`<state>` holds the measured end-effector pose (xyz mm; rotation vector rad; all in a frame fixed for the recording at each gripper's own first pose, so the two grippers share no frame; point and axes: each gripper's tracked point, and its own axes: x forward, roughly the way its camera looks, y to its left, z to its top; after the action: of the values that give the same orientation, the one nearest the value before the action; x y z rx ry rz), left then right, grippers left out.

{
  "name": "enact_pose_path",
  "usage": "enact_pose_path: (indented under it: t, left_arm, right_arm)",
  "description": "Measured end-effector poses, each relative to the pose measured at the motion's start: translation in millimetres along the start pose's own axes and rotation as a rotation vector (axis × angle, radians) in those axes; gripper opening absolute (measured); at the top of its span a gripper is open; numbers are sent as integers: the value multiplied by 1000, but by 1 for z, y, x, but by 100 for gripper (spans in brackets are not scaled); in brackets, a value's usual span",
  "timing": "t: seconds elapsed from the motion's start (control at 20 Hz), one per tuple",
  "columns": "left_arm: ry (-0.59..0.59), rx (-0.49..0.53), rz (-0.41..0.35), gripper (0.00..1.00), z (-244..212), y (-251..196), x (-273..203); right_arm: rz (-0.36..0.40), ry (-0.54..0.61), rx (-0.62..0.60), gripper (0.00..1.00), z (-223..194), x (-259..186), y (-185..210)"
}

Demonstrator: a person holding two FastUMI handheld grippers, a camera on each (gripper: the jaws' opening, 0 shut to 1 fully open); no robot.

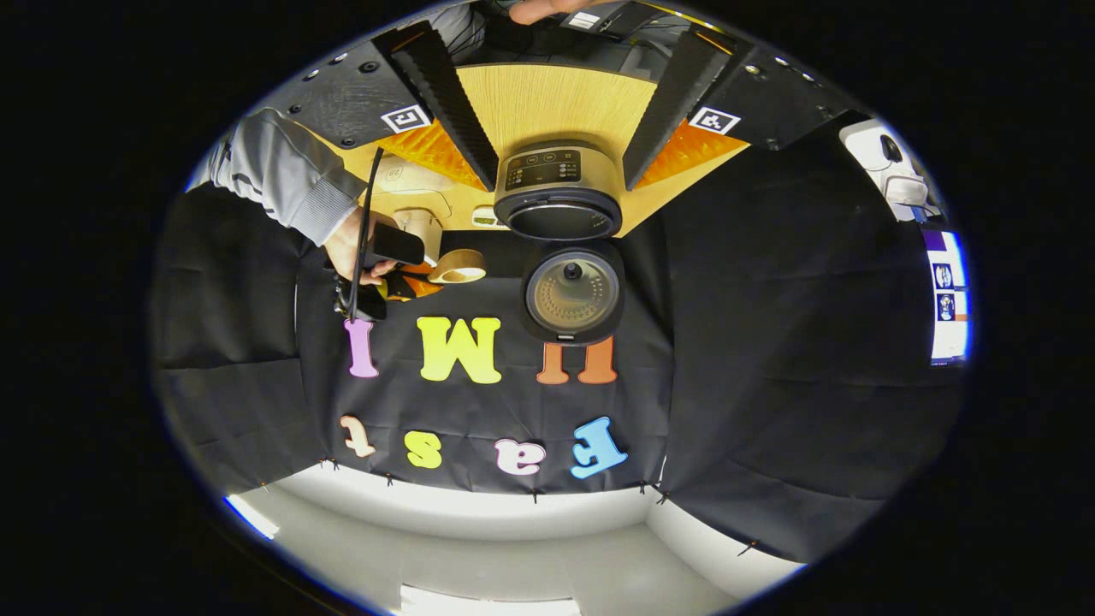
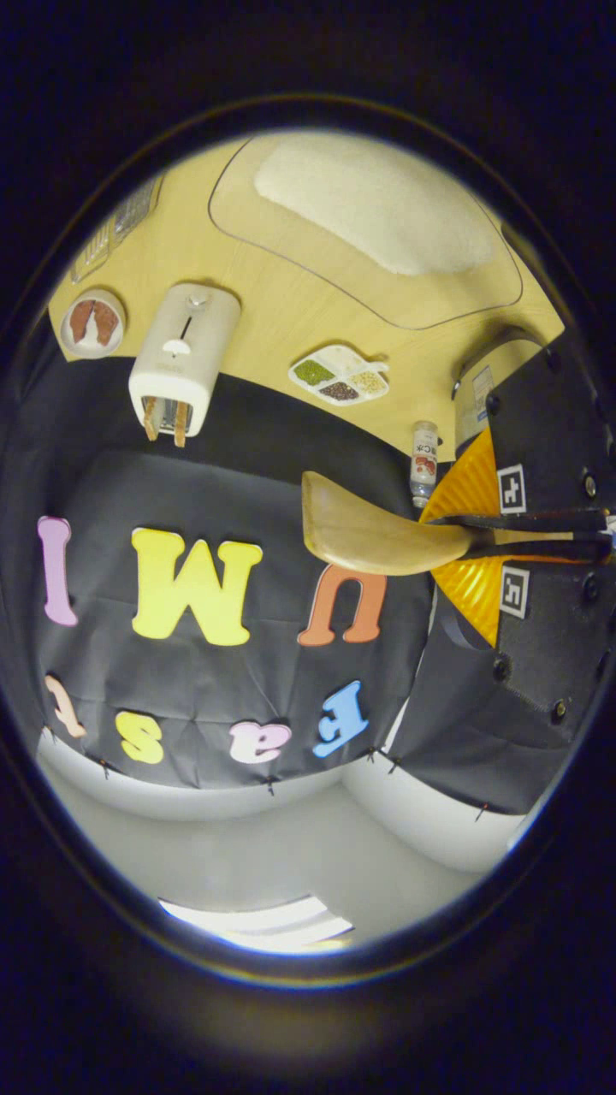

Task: Close the left gripper, press the button to open the rice cooker; take a wooden spoon from the chopstick holder with the right hand, scoop a spoonful of rice and pour it into the rice cooker, then put the wooden spoon back into the chopstick holder.

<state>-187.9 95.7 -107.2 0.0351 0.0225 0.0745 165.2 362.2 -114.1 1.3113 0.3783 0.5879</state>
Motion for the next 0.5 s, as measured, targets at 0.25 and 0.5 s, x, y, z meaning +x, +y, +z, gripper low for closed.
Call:
enact_pose_path:
  t: [0.25,0.5]
  left_arm:
    - [0,21,13,94,-4,10,-5]
    - [-4,11,20,94,-8,16,-8]
  right_arm:
    - [-64,43,-189,9,-25,43,8]
    - [-129,72,-513,9,-53,79,2]
